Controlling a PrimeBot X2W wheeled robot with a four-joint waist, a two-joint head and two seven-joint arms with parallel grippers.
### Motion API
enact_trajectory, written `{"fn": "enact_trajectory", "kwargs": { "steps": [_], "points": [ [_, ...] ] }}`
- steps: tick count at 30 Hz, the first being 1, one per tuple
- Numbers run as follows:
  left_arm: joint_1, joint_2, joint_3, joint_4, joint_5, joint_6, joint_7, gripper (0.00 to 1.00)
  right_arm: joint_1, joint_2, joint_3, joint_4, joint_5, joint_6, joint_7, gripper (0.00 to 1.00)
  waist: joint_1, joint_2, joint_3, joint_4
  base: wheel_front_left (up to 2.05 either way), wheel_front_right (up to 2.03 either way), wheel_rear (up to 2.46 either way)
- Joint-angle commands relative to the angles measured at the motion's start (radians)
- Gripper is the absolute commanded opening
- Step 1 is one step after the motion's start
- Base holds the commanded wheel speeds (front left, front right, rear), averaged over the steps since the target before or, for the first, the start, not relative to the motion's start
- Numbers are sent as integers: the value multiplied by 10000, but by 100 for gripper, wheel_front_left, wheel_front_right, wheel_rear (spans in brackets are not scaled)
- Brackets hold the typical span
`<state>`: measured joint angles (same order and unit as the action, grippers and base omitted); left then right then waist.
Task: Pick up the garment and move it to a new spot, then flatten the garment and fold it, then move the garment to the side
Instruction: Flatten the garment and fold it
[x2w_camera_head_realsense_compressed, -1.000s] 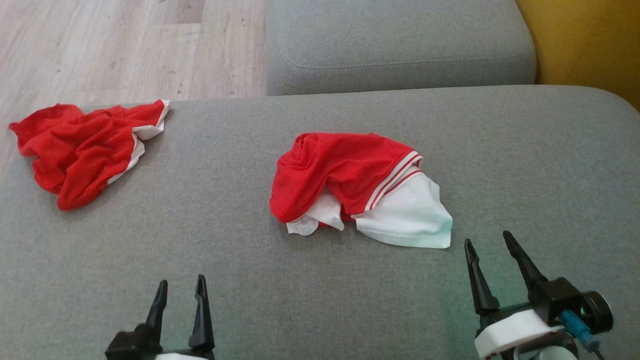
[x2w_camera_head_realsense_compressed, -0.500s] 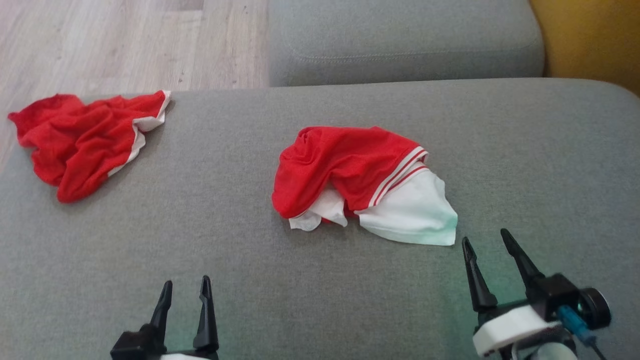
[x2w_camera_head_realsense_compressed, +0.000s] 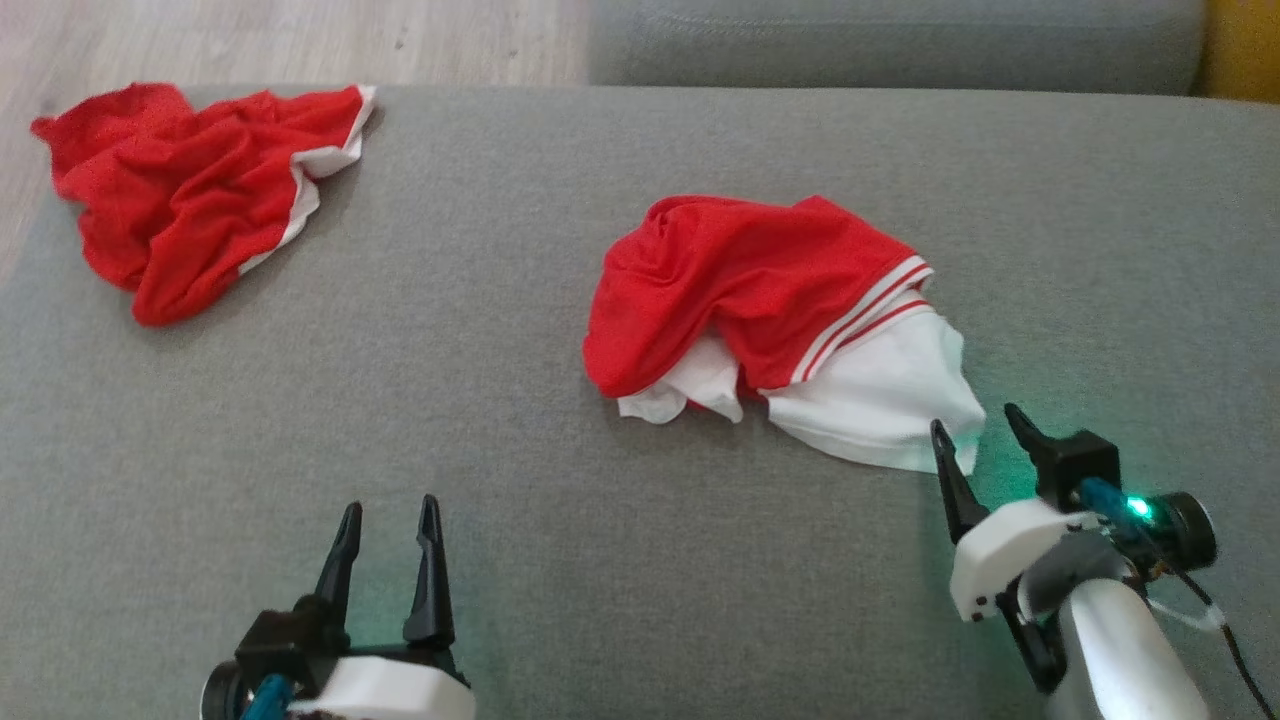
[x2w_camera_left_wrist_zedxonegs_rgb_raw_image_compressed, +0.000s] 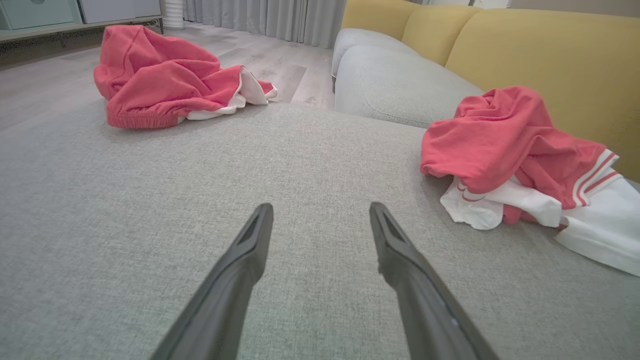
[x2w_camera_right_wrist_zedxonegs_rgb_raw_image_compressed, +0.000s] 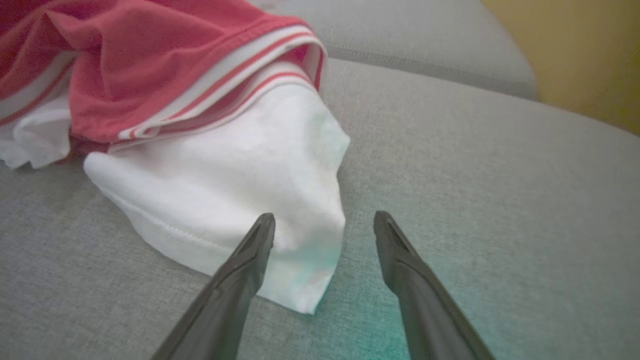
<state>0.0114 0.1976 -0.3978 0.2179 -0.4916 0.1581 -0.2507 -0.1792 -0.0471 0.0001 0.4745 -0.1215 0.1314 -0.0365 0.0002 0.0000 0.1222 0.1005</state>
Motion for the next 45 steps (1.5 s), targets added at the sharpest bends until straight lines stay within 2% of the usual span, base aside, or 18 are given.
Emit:
{"fn": "enact_trajectory", "kwargs": {
  "steps": [1, 2, 3, 4, 5, 7, 11, 16, 22, 29, 34, 38, 45],
  "points": [
    [-409, 6, 255, -262, 104, 2, -79, 100, -396, -31, 277, -126, 68, -7, 77, 100, -2, 0, 164, 168, 0, 0, 0],
    [-437, -10, 259, -237, 106, -5, -81, 100, -512, -31, 366, 78, 176, -7, 185, 100, -2, 0, 203, 205, 0, 0, 0],
    [-458, -27, 263, -221, 112, -4, -84, 100, -614, -31, 478, 268, 300, -7, 276, 96, -2, 0, 232, 235, 0, 0, 0],
    [-472, -41, 265, -205, 120, -5, -86, 100, -707, -31, 615, 434, 440, -7, 325, 80, -2, 0, 253, 256, 0, 0, 0],
    [-481, -53, 273, -189, 124, -4, -88, 100, -793, -31, 707, 575, 597, -7, 346, 42, -2, 0, 271, 269, 0, 0, 0],
    [-496, -73, 296, -164, 133, 0, -92, 100, -964, -31, 878, 709, 842, -7, 204, 0, -2, 0, 298, 278, 0, 0, 0],
    [-480, -81, 378, -133, 140, 13, -98, 100, -1139, -31, 1205, 657, 1229, -7, -181, 0, -2, 0, 288, 197, 0, 0, 0],
    [-466, -110, 415, -98, 177, -2, -103, 100, -1189, -31, 1584, -140, 1326, -7, -670, 0, -2, 0, 209, 30, 0, 0, 0],
    [-422, -151, 422, -51, 207, -20, -106, 100, -1157, -31, 1953, -2114, 1562, -7, -748, 0, -2, 0, 55, -120, 0, 0, 0],
    [-367, -168, 426, -27, 217, -48, -108, 100, -1191, -31, 1919, -4662, 1521, -7, -181, 0, -2, 0, -112, -155, 0, 0, 0],
    [-335, -181, 448, -22, 214, -38, -109, 100, -1511, -39, 1842, -6003, 1433, -7, 365, 0, -2, 0, -197, -161, 0, 0, 0],
    [-340, -204, 464, -45, 217, -40, -109, 100, -2007, -281, 1511, -6546, 1440, -7, 780, 0, -2, 0, -220, -151, 0, 0, 0],
    [-406, -253, 447, -39, 247, -111, -110, 100, -3284, -897, 698, -6591, 1264, -7, 1062, 0, -2, 0, -255, -16, 0, 0, 0]
  ]
}}
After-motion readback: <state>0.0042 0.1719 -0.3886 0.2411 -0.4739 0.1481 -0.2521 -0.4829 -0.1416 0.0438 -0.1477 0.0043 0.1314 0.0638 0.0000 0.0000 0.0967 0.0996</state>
